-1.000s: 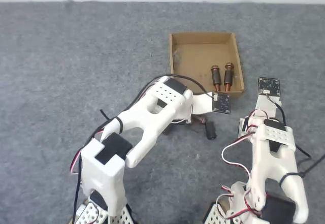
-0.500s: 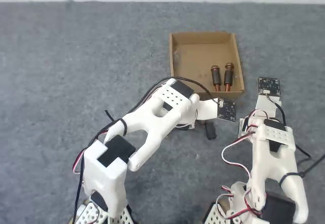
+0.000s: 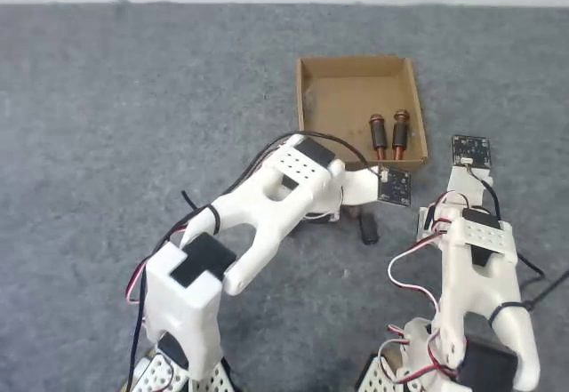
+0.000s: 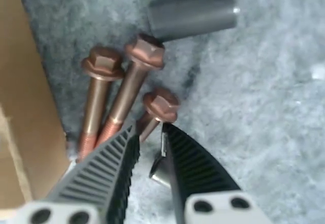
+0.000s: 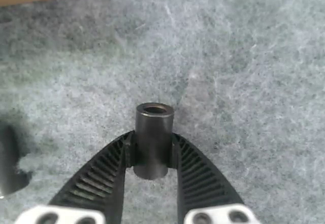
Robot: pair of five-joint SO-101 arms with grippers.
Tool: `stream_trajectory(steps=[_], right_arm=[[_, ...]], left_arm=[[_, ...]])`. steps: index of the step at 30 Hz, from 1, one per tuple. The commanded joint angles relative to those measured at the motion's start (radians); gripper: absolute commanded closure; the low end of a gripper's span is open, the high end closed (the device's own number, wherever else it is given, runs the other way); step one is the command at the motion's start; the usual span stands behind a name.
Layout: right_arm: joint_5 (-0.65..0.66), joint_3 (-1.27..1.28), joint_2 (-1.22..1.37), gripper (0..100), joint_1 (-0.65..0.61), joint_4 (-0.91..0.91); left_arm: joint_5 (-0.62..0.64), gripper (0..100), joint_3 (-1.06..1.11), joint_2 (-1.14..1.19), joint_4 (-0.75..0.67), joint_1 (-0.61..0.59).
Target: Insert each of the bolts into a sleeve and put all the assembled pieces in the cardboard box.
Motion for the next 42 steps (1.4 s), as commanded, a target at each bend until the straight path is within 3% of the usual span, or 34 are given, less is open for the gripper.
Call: stream_trajectory(steps=[1, 8, 12, 24, 29, 38, 42], right_arm=[[0.015, -0.060, 0.002, 99.1, -0.010, -0.016], [0.015, -0.058, 0.002, 99.1, -0.010, -0.015], [0.044, -0.058, 0.004, 99.1, -0.010, -0.015], [0.048, -0.058, 0.004, 99.1, -0.025, -0.016], [0.048, -0.058, 0.004, 99.1, -0.024, -0.016], [0.048, -0.058, 0.004, 99.1, -0.022, -0.016], [0.048, -0.058, 0.004, 99.1, -0.022, -0.016]], left_arm=[[-0.003, 93, -0.076, 0.061, 0.034, -0.020], [-0.009, 93, -0.214, 0.164, 0.207, -0.005], [-0.121, 93, -0.222, 0.167, 0.290, 0.037], [-0.069, 92, -0.228, 0.166, 0.259, 0.048], [0.071, 79, -0.295, 0.167, 0.264, 0.014], [0.029, 89, -0.286, 0.209, 0.183, -0.012], [0.058, 91, -0.367, 0.273, 0.253, 0.002]])
